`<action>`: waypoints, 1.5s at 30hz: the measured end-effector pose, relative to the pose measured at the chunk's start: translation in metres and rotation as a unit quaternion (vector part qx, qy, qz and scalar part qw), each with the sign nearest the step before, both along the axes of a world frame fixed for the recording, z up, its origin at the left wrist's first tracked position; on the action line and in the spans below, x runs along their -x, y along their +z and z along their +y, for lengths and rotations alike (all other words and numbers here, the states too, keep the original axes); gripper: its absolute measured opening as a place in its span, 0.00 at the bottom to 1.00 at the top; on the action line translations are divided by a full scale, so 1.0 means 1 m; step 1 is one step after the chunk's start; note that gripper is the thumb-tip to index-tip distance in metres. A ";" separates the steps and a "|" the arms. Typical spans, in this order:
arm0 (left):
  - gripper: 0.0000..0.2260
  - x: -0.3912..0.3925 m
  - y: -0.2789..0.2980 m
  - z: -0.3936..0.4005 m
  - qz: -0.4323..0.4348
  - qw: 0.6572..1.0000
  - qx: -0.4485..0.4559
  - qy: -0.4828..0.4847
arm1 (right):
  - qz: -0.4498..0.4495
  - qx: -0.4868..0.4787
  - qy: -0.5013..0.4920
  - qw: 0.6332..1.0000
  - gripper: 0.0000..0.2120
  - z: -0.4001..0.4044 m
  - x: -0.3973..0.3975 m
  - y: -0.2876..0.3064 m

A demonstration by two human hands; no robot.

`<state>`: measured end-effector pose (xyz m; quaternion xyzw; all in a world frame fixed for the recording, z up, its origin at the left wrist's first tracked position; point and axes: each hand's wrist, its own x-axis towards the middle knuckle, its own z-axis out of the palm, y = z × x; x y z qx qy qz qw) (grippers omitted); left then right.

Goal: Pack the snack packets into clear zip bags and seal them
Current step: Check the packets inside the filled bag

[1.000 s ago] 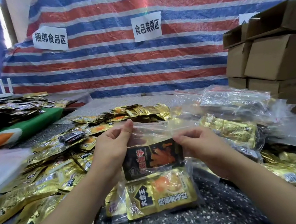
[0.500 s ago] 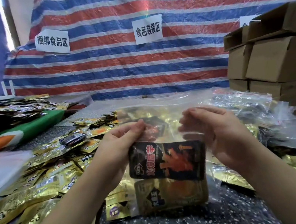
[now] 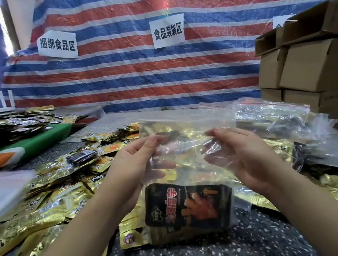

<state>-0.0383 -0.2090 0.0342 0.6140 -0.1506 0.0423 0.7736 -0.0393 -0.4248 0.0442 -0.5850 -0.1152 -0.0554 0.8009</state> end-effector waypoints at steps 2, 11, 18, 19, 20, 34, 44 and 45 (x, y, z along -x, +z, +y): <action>0.11 -0.002 -0.002 0.002 -0.001 1.000 0.008 0.020 | 0.023 0.015 -0.016 1.000 0.08 -0.003 -0.004 -0.005; 0.07 -0.009 -0.003 0.005 -0.036 0.996 -0.015 0.077 | -0.007 0.013 -0.013 1.000 0.08 -0.007 -0.011 -0.008; 0.06 -0.013 -0.006 0.006 -0.068 0.991 -0.028 0.110 | -0.045 0.176 -0.092 0.979 0.05 -0.007 -0.013 -0.015; 0.06 -0.014 -0.007 0.006 -0.071 0.990 -0.032 0.118 | -0.046 0.198 -0.102 0.974 0.05 -0.007 -0.013 -0.016; 0.07 -0.015 -0.008 0.006 -0.072 0.989 -0.037 0.125 | -0.042 0.208 -0.110 0.971 0.05 -0.007 -0.014 -0.018; 0.10 -0.024 -0.017 0.016 -0.044 0.981 -0.097 0.160 | -0.278 0.508 -0.242 0.779 0.21 0.022 -0.001 0.014; 0.10 -0.028 -0.019 0.011 -0.082 0.972 -0.118 0.185 | -0.243 0.681 -0.077 0.687 0.07 0.086 -0.035 0.046; 0.10 -0.028 -0.020 0.011 -0.093 0.968 -0.131 0.194 | -0.245 0.673 -0.072 0.695 0.07 0.088 -0.037 0.045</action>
